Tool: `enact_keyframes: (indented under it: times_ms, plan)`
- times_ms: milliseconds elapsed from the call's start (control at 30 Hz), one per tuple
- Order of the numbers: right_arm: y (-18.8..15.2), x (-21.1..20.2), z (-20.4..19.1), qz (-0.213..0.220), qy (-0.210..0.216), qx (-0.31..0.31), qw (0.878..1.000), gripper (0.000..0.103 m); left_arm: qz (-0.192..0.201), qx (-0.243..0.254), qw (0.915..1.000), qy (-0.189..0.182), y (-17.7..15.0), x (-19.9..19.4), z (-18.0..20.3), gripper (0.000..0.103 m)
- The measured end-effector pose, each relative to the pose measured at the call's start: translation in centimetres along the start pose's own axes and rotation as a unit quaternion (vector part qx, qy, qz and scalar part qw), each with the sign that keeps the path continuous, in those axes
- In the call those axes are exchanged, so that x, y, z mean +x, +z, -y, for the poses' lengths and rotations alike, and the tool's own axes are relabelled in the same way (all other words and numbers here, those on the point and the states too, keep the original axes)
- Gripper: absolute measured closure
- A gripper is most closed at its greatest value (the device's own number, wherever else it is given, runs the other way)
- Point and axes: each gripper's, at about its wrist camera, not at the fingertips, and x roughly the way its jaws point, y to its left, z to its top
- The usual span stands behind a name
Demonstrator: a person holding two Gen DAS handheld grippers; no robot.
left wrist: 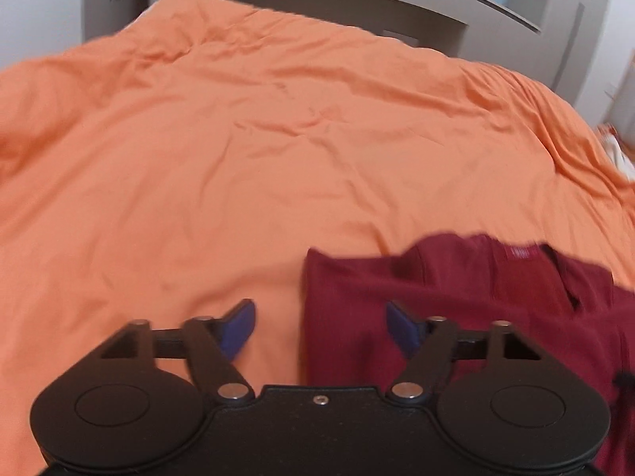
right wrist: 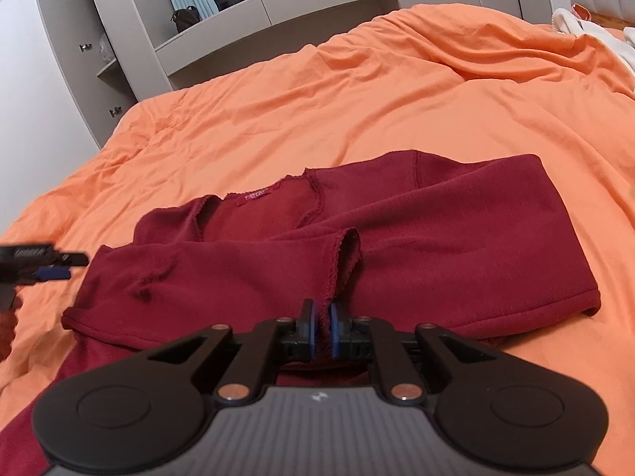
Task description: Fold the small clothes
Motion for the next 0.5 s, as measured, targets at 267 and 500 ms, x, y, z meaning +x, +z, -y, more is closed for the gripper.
enact_keyframes:
  times_ms: [267, 500]
  plan:
    - [-0.1, -0.3, -0.1, -0.011, 0.011, -0.002, 1.000, 0.072, -0.083, -0.028, 0.9957, -0.031, -4.2, -0.2, -1.6, 0.079]
    - [-0.7, 0.6, -0.1, -0.027, -0.010, -0.006, 1.000, 0.081, -0.079, -0.058, 0.9946, -0.034, -5.6, -1.6, -2.1, 0.091]
